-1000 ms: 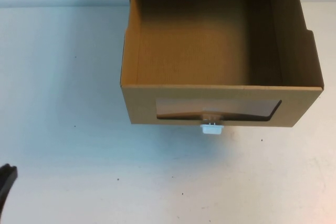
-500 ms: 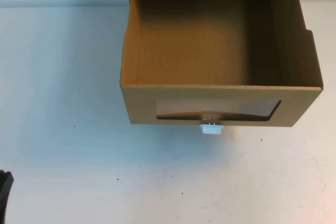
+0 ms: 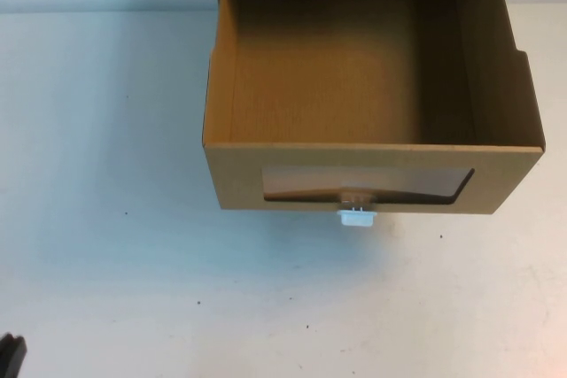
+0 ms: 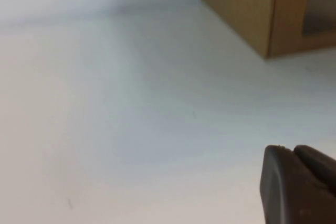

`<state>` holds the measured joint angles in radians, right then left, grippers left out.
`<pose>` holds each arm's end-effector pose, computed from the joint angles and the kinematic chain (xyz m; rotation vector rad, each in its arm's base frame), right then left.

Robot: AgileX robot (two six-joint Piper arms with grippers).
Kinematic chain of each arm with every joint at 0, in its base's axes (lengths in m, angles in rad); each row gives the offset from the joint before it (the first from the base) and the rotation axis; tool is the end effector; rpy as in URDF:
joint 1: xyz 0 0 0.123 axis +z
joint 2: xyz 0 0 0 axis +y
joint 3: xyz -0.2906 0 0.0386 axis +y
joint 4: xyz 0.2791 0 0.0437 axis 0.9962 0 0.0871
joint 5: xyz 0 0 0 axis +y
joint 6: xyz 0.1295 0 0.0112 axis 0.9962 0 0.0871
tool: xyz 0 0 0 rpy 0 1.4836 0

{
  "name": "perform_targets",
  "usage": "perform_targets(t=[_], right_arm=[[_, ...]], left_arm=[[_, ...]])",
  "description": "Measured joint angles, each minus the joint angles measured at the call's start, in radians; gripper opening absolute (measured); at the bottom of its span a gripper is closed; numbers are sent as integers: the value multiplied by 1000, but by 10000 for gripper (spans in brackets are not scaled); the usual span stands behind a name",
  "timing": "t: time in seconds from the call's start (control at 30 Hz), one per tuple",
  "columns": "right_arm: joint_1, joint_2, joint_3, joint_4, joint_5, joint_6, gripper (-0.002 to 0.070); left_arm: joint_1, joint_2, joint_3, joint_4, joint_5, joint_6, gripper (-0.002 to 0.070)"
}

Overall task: Open the shoe box
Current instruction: 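Pull the top drawer of the cardboard box fully open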

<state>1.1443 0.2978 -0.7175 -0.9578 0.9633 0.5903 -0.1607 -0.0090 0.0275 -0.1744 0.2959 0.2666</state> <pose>0.1065 0.0232 0.3811 -0.5177 1.6287 0.1365 0.1130 -0.0250 0.1687 0.2688 1.7741 -0.0891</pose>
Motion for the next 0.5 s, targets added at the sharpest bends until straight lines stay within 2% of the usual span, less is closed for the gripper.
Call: perform_targets(t=[0.17,0.5], right_arm=[[0,0,0,2,0,0,-13],[0,0,0,2,0,0,-13]], left_arm=[[0,0,0,94,84,-102,-6],[0,-1,0,130,93,-115,-6]])
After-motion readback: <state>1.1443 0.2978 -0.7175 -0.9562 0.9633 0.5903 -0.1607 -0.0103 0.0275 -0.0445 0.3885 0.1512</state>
